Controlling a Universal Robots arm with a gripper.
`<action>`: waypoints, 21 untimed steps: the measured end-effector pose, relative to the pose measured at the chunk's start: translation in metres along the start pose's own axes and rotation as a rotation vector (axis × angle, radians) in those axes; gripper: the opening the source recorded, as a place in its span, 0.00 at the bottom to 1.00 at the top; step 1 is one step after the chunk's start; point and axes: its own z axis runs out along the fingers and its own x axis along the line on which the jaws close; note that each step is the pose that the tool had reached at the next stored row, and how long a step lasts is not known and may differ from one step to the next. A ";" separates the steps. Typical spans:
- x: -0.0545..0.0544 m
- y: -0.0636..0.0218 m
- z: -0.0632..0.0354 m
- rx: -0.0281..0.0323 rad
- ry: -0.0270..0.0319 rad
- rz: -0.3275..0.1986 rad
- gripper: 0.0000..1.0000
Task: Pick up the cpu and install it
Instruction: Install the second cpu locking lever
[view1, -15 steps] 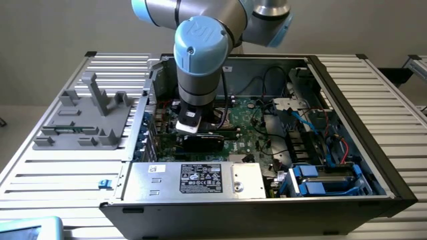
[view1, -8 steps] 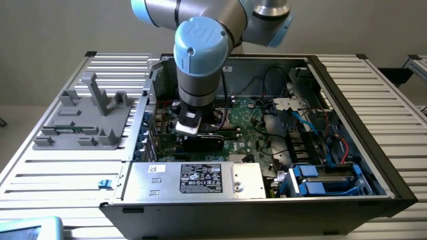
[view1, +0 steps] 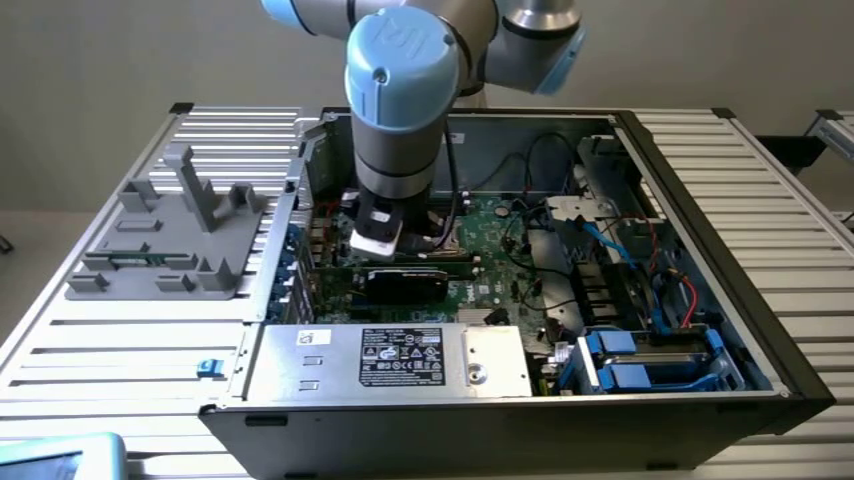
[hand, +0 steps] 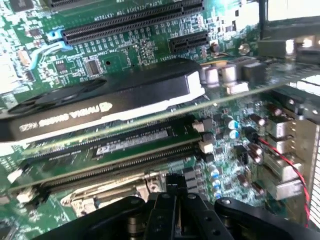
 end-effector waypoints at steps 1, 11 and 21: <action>-0.001 -0.0014 -0.0039 0.0001 -0.0002 -0.001 0.11; -0.005 -0.0160 -0.0415 -0.0044 -0.0022 -0.009 0.11; -0.010 -0.0345 -0.0379 -0.1465 0.0411 -0.003 0.11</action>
